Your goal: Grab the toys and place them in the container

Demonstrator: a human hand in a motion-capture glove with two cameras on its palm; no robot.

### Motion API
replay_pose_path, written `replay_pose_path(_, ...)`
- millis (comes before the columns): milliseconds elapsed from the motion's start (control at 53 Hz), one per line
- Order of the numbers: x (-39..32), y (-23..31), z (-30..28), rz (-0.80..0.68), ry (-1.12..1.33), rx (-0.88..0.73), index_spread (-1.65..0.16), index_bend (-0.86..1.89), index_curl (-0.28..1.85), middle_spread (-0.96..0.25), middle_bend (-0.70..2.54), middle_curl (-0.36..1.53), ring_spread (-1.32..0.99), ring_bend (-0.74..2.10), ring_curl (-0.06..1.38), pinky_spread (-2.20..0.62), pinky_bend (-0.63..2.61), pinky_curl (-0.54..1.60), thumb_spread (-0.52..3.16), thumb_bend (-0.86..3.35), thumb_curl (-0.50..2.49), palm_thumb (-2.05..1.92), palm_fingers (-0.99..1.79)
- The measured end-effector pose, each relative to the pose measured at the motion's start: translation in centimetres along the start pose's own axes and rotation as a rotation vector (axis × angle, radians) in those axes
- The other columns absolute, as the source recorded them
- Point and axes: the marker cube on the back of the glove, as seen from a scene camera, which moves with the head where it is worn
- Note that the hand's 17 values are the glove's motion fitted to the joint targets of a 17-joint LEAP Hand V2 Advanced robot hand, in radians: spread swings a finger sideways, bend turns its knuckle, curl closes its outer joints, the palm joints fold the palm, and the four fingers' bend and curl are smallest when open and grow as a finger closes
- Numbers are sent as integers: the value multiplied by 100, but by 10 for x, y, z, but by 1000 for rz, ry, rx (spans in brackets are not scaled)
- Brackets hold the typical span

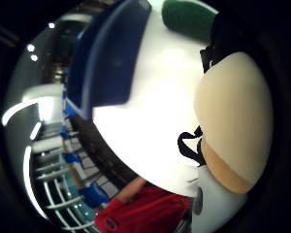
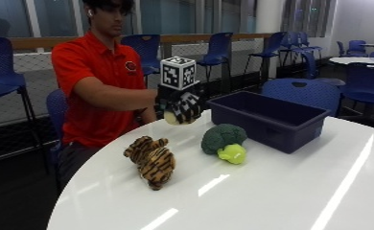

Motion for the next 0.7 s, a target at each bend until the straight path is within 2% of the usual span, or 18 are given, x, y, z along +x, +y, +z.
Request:
replay_pose_path(227,-36,-30,-67,-40,60,74,-42,30,61,-49,52,50,-57,90,50,-43,102,44,64,16,78,73,96)
replay_pose_path(453,-83,-81,-125,-78,124,130,-43,30,71,-51,53,57,-58,90,54,-43,103,45,56,14,86,74,94)
replay_pose_path(604,-136,-110,-151,-179,66,205,-44,29,78,-53,53,62,-59,91,56,-43,104,46,53,12,90,73,92)
replay_pose_path(698,-164,-131,-152,-258,32,177,-45,28,81,-54,53,66,-59,91,57,-43,105,46,53,11,92,73,92)
